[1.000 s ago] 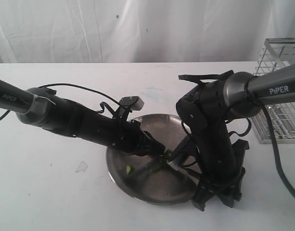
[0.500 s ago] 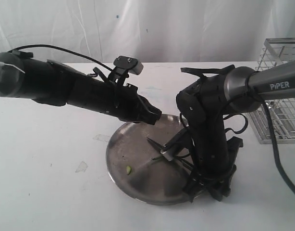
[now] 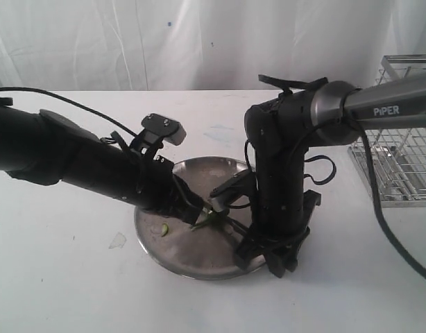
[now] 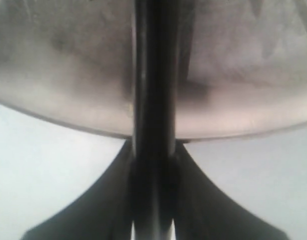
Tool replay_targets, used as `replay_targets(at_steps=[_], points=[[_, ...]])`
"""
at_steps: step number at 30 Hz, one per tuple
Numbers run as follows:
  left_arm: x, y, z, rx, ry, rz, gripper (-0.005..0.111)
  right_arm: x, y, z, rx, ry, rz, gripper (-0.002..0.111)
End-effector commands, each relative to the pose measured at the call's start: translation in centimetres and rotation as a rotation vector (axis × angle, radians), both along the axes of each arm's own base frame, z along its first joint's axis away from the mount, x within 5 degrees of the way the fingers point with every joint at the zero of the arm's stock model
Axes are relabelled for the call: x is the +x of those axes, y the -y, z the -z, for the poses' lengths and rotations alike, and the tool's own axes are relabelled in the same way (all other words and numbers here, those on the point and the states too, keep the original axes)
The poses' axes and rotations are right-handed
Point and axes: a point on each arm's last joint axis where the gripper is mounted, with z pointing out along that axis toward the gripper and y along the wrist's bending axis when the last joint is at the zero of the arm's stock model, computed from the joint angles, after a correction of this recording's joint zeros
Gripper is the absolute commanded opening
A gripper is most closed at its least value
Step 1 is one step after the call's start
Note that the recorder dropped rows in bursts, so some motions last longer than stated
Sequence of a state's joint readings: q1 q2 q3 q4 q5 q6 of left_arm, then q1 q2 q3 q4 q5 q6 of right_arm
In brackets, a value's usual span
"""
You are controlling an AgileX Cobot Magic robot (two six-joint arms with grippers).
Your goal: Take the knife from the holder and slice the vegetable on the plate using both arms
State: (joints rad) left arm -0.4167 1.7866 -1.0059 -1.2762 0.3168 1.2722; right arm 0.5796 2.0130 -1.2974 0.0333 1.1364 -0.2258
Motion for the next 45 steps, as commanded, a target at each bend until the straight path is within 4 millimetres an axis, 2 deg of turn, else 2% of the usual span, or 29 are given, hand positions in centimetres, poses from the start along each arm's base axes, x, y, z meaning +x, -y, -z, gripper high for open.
replay_targets(at_steps=[1,4,8,11,19,23,29,33,40,45], points=[[-0.8,0.0,0.9,0.007,-0.034,0.024,0.0,-0.1,0.2,-2.2,0.027,0.039,0.004,0.0],[-0.8,-0.1,1.5,0.018,-0.047,0.018,0.0,-0.1,0.4,-3.1,0.036,0.061,0.007,0.0],[-0.3,-0.3,1.5,0.05,-0.01,-0.008,0.0,0.6,1.4,-3.1,0.039,0.076,0.042,0.0],[-0.3,-0.4,1.5,0.089,0.056,0.048,0.003,1.1,1.9,-3.1,0.052,0.091,0.075,0.0],[-0.4,-0.3,1.5,0.121,0.134,0.155,0.043,1.7,1.1,-3.1,0.147,0.156,0.097,0.0],[-0.4,-0.3,1.5,0.145,0.183,0.195,0.053,2.1,0.9,-3.2,0.166,0.195,0.097,0.0],[0.1,0.0,0.9,0.12,0.295,0.219,0.054,2.7,0.8,-4.6,0.212,0.312,0.116,0.0],[0.9,0.8,0.8,0.079,0.394,0.269,0.054,3.0,1.5,-5.5,0.163,0.381,0.135,0.0],[3.9,1.9,2.3,0.103,0.419,0.257,0.054,3.9,3.9,-5.5,0.094,0.384,0.204,0.0],[3.4,2.7,3.4,0.106,0.418,0.362,0.054,4.4,4.7,-5.6,0.118,0.396,0.247,0.0]])
